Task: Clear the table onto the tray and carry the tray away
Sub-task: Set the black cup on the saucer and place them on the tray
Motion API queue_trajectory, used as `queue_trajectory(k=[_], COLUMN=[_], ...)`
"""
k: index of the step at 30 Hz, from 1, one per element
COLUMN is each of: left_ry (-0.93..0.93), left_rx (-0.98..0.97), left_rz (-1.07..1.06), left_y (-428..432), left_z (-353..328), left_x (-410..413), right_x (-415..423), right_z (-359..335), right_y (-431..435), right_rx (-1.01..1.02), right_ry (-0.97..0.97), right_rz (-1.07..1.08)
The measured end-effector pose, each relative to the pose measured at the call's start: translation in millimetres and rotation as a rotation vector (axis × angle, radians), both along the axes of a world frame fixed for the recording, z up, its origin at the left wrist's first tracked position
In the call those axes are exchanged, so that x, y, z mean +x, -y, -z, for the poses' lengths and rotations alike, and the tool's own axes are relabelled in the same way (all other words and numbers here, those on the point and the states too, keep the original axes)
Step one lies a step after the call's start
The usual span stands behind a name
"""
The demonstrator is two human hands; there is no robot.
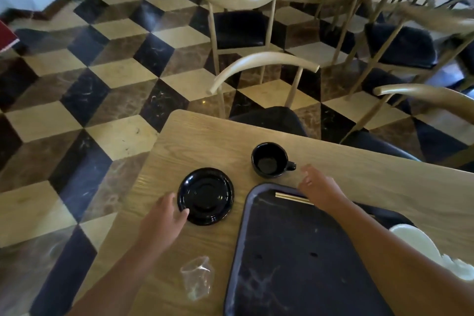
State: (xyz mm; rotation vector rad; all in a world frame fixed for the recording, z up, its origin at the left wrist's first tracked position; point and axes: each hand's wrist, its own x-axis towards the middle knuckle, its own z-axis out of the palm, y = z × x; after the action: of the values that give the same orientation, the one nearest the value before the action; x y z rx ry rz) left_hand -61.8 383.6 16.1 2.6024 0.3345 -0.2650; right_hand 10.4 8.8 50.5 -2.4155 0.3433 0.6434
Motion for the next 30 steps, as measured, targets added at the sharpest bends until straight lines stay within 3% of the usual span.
queue_trajectory(k=[20, 25, 30], left_ry=[-0.170, -0.181, -0.180], left_rx=[-0.249, -0.320, -0.452], left_rz=[-0.248, -0.290, -0.421], left_y=[0, 4, 16], left_z=[34, 36, 35], left_x=[8, 8, 10], right_x=[50, 46, 37], right_z=[23, 16, 17], right_y=[-24, -35, -49], right_rx=[-0.133, 0.009, 0.231], right_ry=[-0.033, -0.068, -0.074], right_rz=[-0.104, -0.058, 0.180])
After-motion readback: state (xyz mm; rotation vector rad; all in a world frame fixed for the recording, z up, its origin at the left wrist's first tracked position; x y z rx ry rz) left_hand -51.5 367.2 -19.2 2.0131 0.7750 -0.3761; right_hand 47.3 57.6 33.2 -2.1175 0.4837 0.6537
